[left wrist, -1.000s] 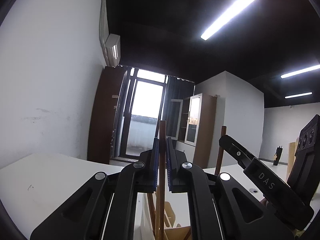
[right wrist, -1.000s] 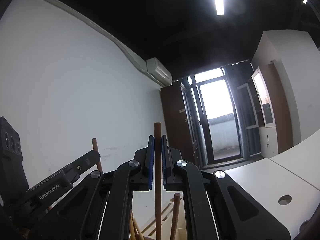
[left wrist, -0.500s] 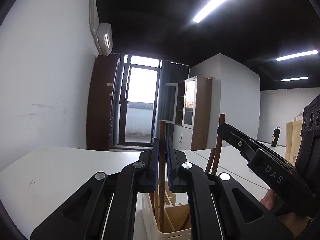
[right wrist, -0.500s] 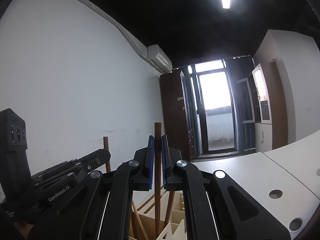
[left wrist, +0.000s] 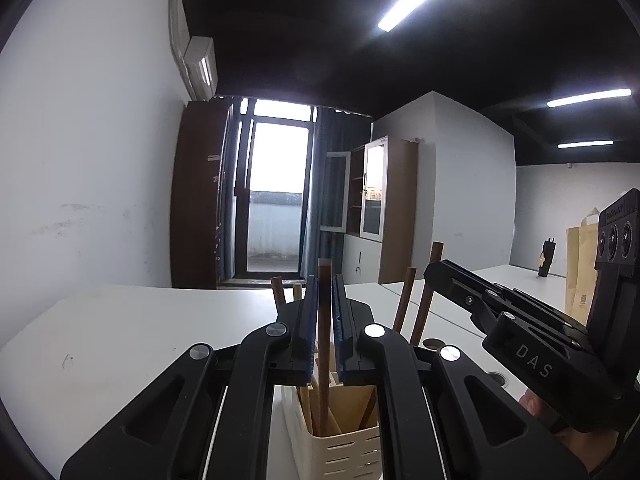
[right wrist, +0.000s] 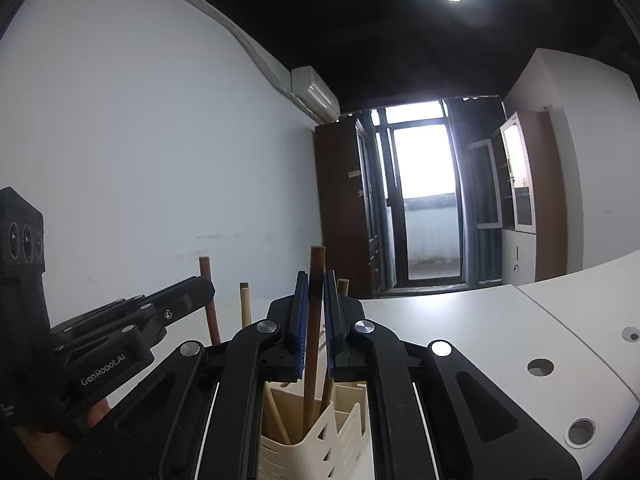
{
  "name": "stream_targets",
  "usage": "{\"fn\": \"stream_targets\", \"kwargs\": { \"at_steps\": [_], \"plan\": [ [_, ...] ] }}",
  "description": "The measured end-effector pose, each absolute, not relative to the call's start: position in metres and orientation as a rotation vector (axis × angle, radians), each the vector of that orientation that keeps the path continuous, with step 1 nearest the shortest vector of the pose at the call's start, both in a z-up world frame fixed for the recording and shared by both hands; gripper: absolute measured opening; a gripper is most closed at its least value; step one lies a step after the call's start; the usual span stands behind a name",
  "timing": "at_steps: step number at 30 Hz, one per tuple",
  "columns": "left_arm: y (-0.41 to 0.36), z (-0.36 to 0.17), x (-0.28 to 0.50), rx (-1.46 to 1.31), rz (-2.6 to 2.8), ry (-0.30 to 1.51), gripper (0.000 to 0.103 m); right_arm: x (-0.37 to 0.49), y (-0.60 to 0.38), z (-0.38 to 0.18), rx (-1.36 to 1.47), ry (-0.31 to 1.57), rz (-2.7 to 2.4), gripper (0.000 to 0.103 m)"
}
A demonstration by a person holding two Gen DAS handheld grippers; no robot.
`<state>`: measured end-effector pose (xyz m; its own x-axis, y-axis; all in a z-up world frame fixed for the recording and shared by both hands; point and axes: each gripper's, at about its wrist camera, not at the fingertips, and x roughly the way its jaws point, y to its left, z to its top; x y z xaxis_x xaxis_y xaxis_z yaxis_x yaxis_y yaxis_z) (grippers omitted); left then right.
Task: Organize utensils
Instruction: 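Lower both chopsticks into the holder and open both tools, then move both open tools down to the chopsticks left on the table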
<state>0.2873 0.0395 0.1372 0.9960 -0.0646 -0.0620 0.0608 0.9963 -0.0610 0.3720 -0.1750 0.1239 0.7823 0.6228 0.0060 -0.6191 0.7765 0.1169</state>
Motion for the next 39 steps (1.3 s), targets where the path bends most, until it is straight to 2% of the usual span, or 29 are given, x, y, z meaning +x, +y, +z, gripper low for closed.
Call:
{"fn": "stream_targets", "kwargs": {
  "at_steps": [4, 12, 16, 24, 32, 39],
  "plan": [
    [0.043, 0.139, 0.282, -0.058, -0.062, 0.058, 0.012, 0.368, -0.179, 0.124, 0.116, 0.031, 0.662, 0.016],
    [0.049, 0.138, 0.268, -0.060, -0.053, 0.069, 0.012, 0.362, -0.185, 0.122, 0.116, 0.055, 0.640, 0.019],
    [0.048, 0.137, 0.262, -0.049, -0.053, 0.091, 0.020, 0.353, -0.184, 0.120, 0.104, 0.063, 0.638, 0.024],
    [0.046, 0.137, 0.238, -0.011, -0.029, 0.134, 0.027, 0.336, -0.184, 0.110, 0.066, 0.106, 0.632, 0.032],
    [0.041, 0.129, 0.218, 0.027, -0.011, 0.218, 0.030, 0.314, -0.178, 0.088, 0.040, 0.247, 0.610, 0.041],
    [0.049, 0.113, 0.214, -0.022, -0.002, 0.320, 0.037, 0.314, -0.167, 0.064, 0.007, 0.394, 0.621, 0.046]
  ]
}}
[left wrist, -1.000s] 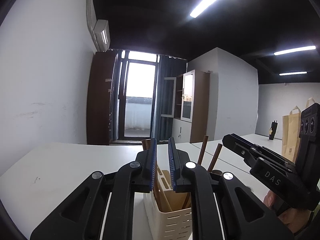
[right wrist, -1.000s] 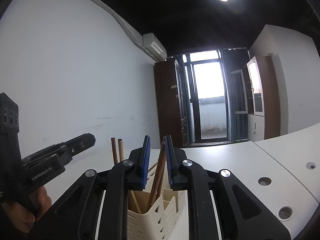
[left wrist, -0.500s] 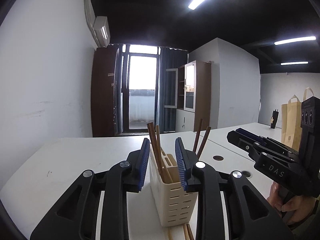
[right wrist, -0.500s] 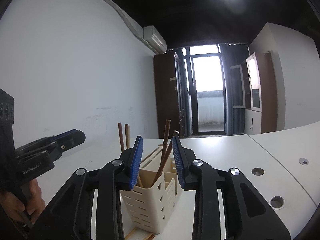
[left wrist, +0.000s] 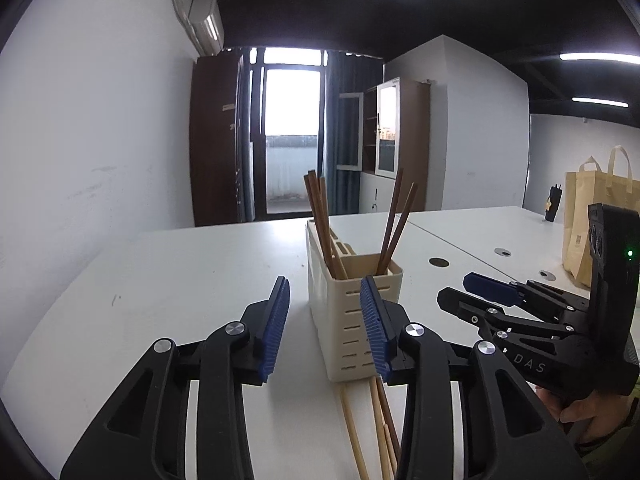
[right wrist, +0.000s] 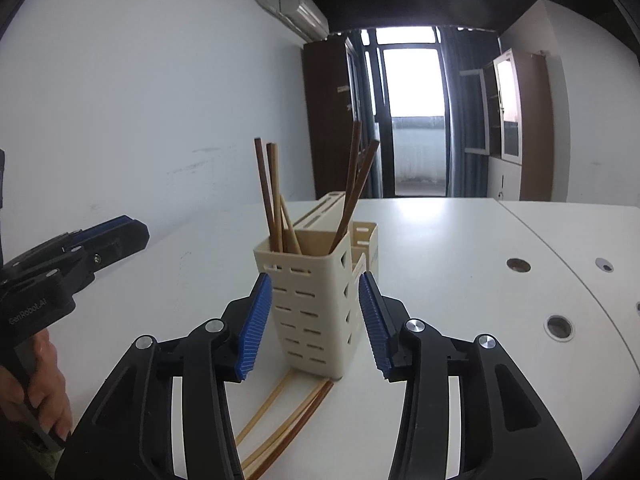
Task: Organize utensils
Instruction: 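Move both open tools down to the chopsticks left on the table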
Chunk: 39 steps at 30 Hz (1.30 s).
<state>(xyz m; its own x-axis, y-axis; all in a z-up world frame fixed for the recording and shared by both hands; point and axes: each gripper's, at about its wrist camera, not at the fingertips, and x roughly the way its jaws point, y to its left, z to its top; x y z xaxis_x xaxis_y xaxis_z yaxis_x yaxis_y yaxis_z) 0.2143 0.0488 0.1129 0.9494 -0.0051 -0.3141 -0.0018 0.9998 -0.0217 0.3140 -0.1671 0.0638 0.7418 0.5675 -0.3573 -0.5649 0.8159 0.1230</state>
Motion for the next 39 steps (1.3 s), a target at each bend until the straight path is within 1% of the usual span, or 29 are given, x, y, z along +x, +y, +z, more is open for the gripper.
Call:
{"fn": "stream_targets", "kwargs": {
  "at_steps": [4, 11, 13, 21, 31, 39],
  "plan": [
    [0.052, 0.101, 0.219, -0.041, -0.001, 0.380, 0.039, 0.315, -0.166, 0.045, -0.017, 0.479, 0.612, 0.046],
    [0.052, 0.080, 0.219, -0.071, 0.006, 0.446, 0.041, 0.319, -0.156, 0.020, -0.063, 0.586, 0.593, 0.051],
    [0.054, 0.075, 0.221, -0.086, 0.000, 0.470, 0.043, 0.322, -0.153, 0.014, -0.076, 0.613, 0.592, 0.053],
    [0.060, 0.064, 0.220, -0.090, 0.007, 0.515, 0.049, 0.334, -0.144, -0.009, -0.115, 0.716, 0.562, 0.055],
    [0.070, 0.051, 0.224, -0.120, 0.004, 0.572, 0.049, 0.343, -0.129, -0.037, -0.169, 0.827, 0.512, 0.055],
    [0.075, 0.042, 0.228, -0.133, 0.003, 0.605, 0.049, 0.347, -0.118, -0.052, -0.191, 0.880, 0.494, 0.055]
  ]
}}
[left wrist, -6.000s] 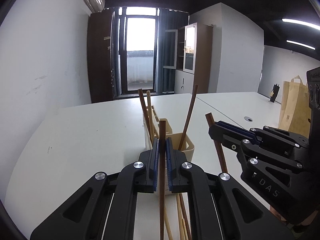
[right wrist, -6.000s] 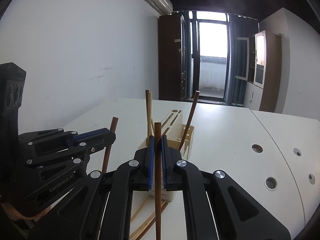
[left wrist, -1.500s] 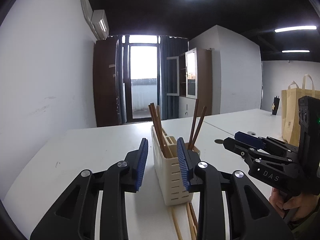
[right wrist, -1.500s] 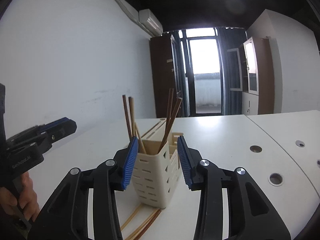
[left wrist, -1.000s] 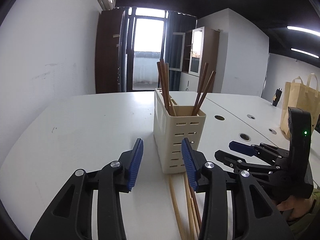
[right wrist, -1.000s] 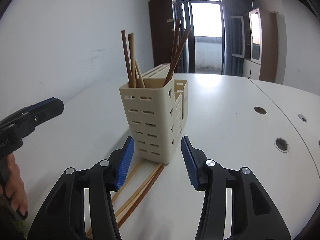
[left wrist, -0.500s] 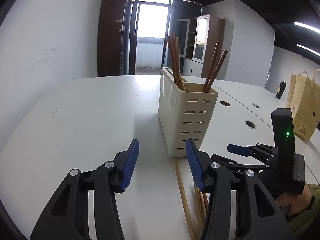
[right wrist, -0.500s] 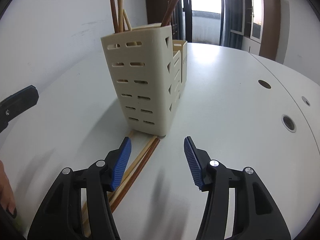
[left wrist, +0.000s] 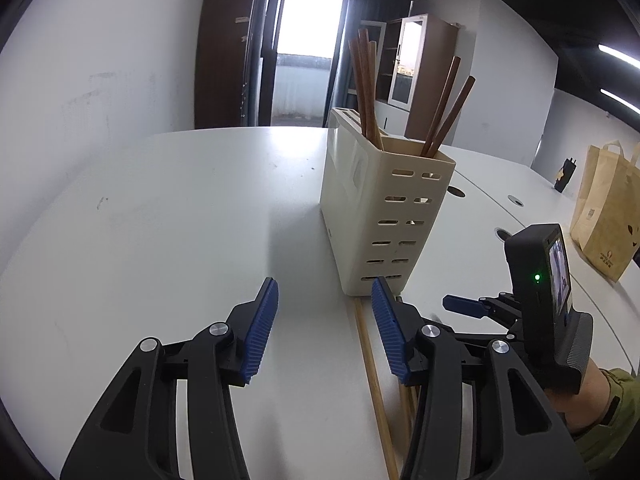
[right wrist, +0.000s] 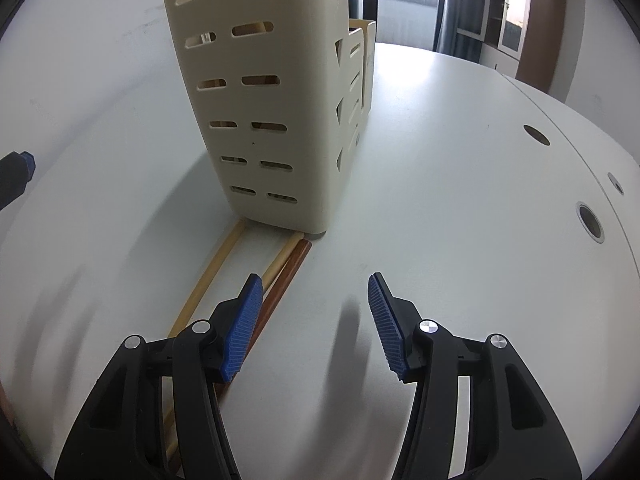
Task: Organize utensils
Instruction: 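Move both open tools down to the chopsticks left on the table, then close the right tool on a brown chopstick while the left tool grasps a light wooden one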
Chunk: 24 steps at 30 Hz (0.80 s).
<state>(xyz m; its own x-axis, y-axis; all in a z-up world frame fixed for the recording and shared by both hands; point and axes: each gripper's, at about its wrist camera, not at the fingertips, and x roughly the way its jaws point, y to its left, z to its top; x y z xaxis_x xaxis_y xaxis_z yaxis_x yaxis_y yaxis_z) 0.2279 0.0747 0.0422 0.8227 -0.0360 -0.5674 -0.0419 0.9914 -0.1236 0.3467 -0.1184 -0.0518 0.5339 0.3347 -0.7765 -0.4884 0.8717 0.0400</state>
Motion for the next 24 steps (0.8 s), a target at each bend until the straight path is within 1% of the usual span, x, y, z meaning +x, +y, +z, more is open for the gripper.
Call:
{"fn": "stream_targets", "kwargs": {
  "at_steps": [19, 21, 23, 24],
  "plan": [
    [0.075, 0.026, 0.236, -0.129, -0.001, 0.661, 0.049, 0.350, -0.106, -0.059, -0.223, 0.918, 0.476, 0.055],
    [0.075, 0.024, 0.239, -0.136, -0.001, 0.674, 0.049, 0.349, -0.106, -0.059, -0.231, 0.916, 0.474, 0.052],
    [0.076, 0.020, 0.245, -0.142, -0.003, 0.692, 0.049, 0.350, -0.108, -0.058, -0.231, 0.917, 0.479, 0.042],
    [0.078, 0.019, 0.248, -0.144, -0.003, 0.701, 0.049, 0.350, -0.108, -0.058, -0.232, 0.919, 0.481, 0.040]
  ]
}}
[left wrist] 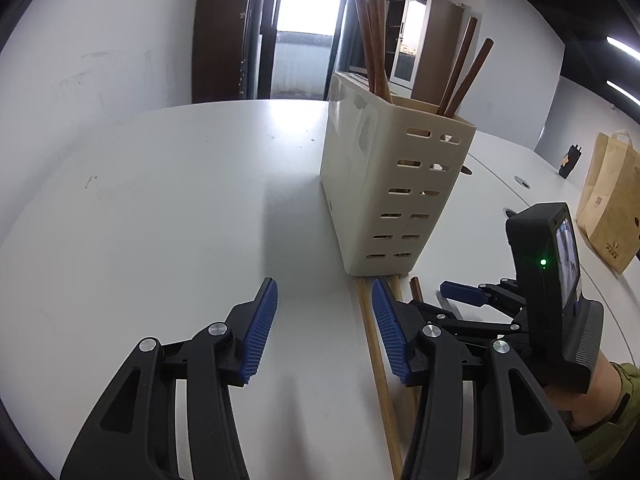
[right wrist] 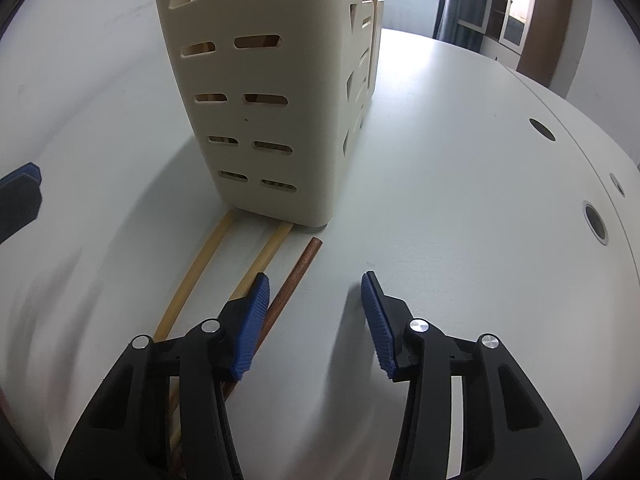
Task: Organize utensils
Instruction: 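Close the right tool on a brown chopstick while the left tool grasps a light wooden one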
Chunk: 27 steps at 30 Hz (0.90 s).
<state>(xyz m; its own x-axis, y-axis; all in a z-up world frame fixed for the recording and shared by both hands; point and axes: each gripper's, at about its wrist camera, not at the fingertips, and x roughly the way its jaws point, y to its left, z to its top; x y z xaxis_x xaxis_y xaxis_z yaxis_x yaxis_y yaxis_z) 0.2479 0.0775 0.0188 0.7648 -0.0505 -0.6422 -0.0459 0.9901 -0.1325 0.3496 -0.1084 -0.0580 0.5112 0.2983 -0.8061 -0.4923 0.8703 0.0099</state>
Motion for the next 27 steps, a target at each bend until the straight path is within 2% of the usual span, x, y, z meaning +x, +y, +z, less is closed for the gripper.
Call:
{"fn": "stream_targets", "kwargs": {
  "at_steps": [9, 27],
  "plan": [
    [0.069, 0.000, 0.272, -0.127, -0.004, 0.793, 0.049, 0.347, -0.116, -0.056, -0.199, 0.936, 0.500, 0.019],
    [0.036, -0.037, 0.317, -0.049, -0.065, 0.962, 0.049, 0.361, -0.130, -0.058, -0.155, 0.960, 0.515, 0.009]
  ]
}}
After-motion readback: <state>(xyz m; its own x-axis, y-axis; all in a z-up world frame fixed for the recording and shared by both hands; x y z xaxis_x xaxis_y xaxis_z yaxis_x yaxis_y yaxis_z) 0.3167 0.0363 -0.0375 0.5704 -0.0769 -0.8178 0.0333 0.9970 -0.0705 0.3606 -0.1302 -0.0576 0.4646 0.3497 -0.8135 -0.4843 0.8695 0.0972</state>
